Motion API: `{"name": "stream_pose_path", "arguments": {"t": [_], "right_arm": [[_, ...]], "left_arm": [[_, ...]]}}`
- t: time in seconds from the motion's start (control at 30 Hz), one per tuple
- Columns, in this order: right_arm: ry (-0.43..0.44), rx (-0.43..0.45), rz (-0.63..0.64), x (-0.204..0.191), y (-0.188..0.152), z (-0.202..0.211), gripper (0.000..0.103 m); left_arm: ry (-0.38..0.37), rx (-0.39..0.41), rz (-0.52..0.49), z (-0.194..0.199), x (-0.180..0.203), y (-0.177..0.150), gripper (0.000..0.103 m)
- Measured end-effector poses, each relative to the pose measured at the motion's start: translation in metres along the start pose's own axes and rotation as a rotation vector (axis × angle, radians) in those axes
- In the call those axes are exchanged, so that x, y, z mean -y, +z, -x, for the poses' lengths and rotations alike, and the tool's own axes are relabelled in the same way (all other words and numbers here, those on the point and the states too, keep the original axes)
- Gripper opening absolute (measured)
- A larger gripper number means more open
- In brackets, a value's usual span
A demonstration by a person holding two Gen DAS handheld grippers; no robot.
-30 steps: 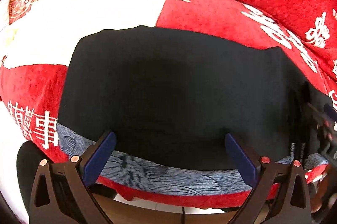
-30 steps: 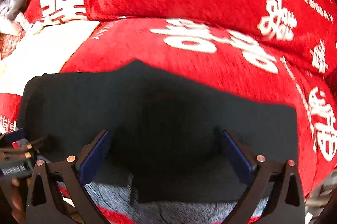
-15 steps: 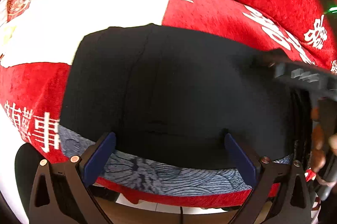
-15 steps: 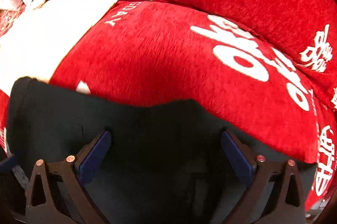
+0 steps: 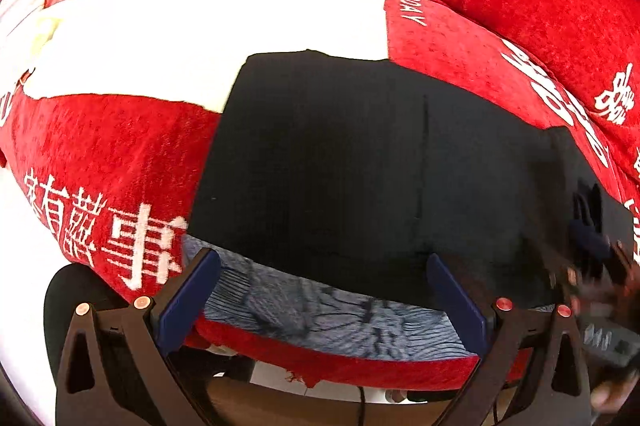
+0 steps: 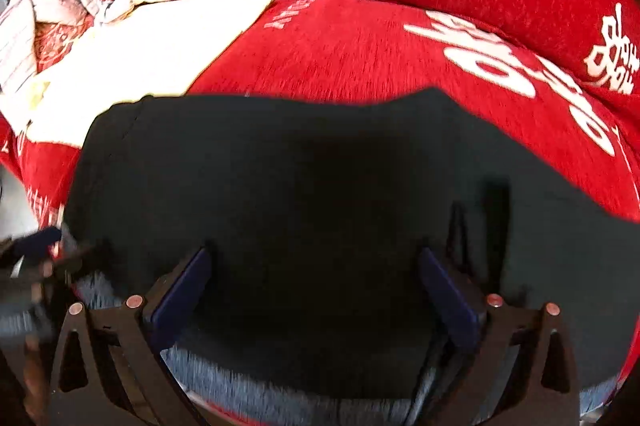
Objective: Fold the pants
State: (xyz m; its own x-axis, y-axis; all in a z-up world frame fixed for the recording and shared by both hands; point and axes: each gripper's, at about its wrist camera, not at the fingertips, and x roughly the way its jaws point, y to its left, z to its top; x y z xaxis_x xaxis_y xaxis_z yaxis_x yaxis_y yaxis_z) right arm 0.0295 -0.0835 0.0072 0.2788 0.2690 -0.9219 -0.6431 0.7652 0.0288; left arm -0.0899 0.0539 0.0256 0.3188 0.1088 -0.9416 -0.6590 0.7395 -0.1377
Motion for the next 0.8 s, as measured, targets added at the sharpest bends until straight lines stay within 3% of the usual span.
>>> {"name": "stream_pose_path", "arguments": {"t": [0.2, 0.3, 0.5, 0.63, 0.8], "right_arm": [[-0.043, -0.043, 0.131, -0.019, -0.038, 0.011, 0.103], [-0.048, -0.067, 0.246, -0.028, -0.033, 0.017, 0.103], [0.068, 0.028, 0.341, -0.037, 0.035, 0.023, 0.103], [0.137, -0.029, 0.407, -0.046, 0.086, -0.011, 0.103], [0.253, -0.142, 0.527, -0.068, 0.112, -0.051, 0.103]], "left_arm": [[-0.018, -0.008, -0.038, -0.004, -0.002, 0.004, 0.103], [-0.028, -0.015, -0.051, -0.007, -0.003, 0.002, 0.103], [-0.049, -0.027, -0.065, -0.012, -0.010, 0.001, 0.103], [-0.066, -0.033, -0.084, -0.015, -0.012, 0.002, 0.103], [-0.109, -0.037, -0.133, -0.019, -0.018, 0.005, 0.103]]}}
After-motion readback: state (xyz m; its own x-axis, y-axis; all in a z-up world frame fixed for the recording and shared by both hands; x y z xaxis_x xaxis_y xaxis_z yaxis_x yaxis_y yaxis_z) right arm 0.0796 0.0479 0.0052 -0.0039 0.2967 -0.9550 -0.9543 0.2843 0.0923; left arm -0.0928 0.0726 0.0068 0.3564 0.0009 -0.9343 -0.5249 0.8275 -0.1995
